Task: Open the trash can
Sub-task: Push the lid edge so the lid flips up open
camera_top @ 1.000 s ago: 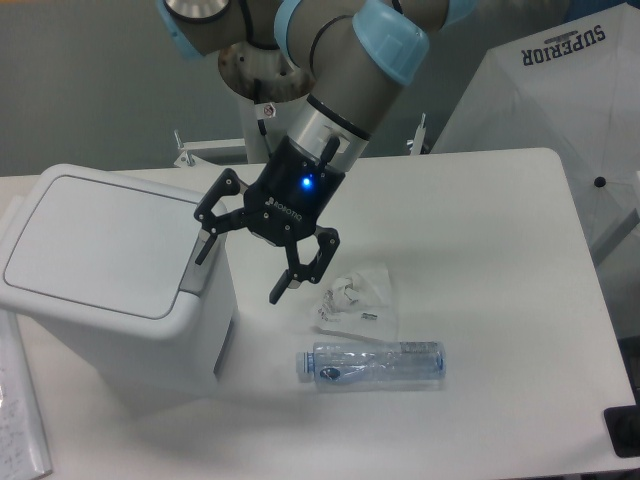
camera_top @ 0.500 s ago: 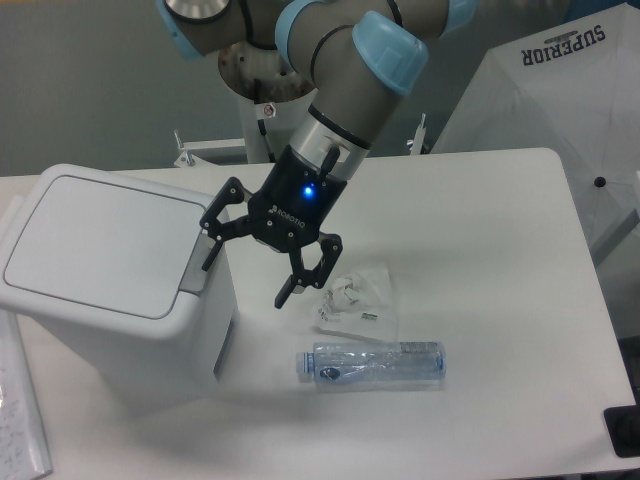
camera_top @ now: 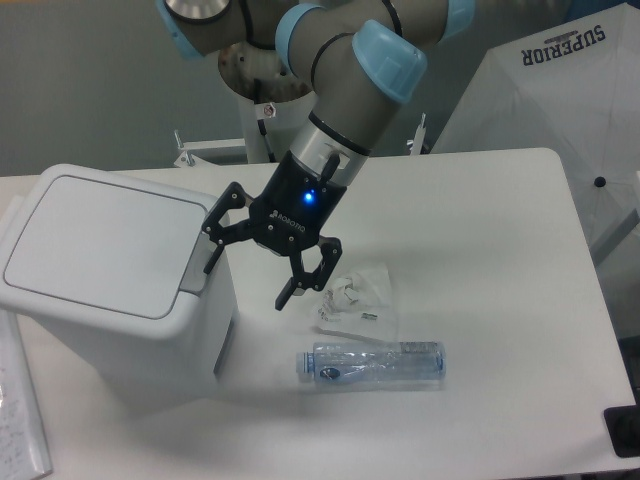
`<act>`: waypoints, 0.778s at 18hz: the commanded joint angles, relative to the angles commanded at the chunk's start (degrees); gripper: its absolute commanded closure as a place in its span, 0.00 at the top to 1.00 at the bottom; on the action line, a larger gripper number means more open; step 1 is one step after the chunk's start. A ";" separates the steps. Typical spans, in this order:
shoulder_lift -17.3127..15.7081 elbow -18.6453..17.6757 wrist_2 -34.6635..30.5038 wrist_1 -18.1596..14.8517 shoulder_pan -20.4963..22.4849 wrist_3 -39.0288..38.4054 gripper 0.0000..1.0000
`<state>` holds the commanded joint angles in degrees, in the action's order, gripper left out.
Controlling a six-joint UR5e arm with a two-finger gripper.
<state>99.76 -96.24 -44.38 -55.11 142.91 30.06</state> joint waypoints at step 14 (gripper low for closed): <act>0.44 0.26 0.00 -0.09 0.00 -0.09 1.00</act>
<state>100.20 -95.98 -44.38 -55.19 142.91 29.97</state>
